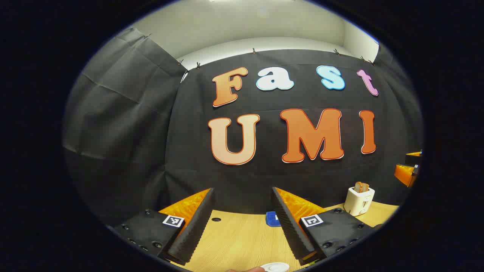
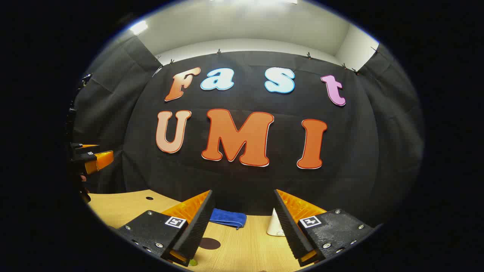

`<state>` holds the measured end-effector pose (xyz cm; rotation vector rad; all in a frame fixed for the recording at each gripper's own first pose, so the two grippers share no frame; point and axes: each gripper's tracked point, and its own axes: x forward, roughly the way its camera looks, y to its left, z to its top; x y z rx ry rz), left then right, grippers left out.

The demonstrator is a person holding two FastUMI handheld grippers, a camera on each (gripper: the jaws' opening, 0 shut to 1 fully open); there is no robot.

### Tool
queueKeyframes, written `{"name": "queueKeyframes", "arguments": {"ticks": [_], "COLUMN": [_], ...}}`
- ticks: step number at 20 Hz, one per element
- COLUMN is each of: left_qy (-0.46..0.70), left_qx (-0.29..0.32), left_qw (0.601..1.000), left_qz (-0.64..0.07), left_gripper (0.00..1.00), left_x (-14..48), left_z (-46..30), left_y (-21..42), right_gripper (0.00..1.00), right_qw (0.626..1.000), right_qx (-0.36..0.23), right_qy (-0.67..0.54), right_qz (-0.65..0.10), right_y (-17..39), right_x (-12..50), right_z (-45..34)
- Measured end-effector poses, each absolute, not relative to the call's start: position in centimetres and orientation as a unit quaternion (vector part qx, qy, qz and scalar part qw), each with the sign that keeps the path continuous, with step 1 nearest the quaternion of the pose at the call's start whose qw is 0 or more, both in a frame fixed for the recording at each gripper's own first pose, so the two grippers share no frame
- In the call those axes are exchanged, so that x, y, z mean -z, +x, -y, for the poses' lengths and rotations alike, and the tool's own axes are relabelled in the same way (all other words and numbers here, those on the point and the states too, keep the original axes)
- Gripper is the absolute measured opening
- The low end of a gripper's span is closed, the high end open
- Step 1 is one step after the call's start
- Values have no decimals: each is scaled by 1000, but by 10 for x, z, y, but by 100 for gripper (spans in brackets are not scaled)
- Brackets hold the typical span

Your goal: Open the teacup lid with one hand, grasp the water bottle and pour water into the teacup with the other hand; after pouring, place the water bottle on the coaster and then close the teacup lid.

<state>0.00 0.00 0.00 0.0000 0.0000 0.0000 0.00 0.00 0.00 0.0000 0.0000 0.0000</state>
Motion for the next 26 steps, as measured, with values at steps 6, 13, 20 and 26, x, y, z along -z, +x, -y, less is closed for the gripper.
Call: {"name": "queueKeyframes", "arguments": {"ticks": [6, 13, 20, 26], "left_qy": [-18, -19, -20, 3], "left_qx": [-3, 7, 31, 62], "left_qw": [1000, 1000, 999, 996], "left_qz": [5, -7, -25, -63], "left_gripper": [96, 96, 96, 96], "left_x": [-3, 1, 14, 50], "left_z": [0, 6, 18, 33], "left_y": [0, 1, 2, 0], "right_gripper": [93, 94, 94, 93], "right_qw": [1000, 1000, 1000, 999], "right_qx": [6, -1, -4, -10], "right_qy": [11, 5, 12, 21], "right_qz": [0, -3, -4, -25], "right_y": [0, 0, 2, 2], "right_x": [0, 3, 4, 23], "right_z": [7, 6, 6, 4]}}
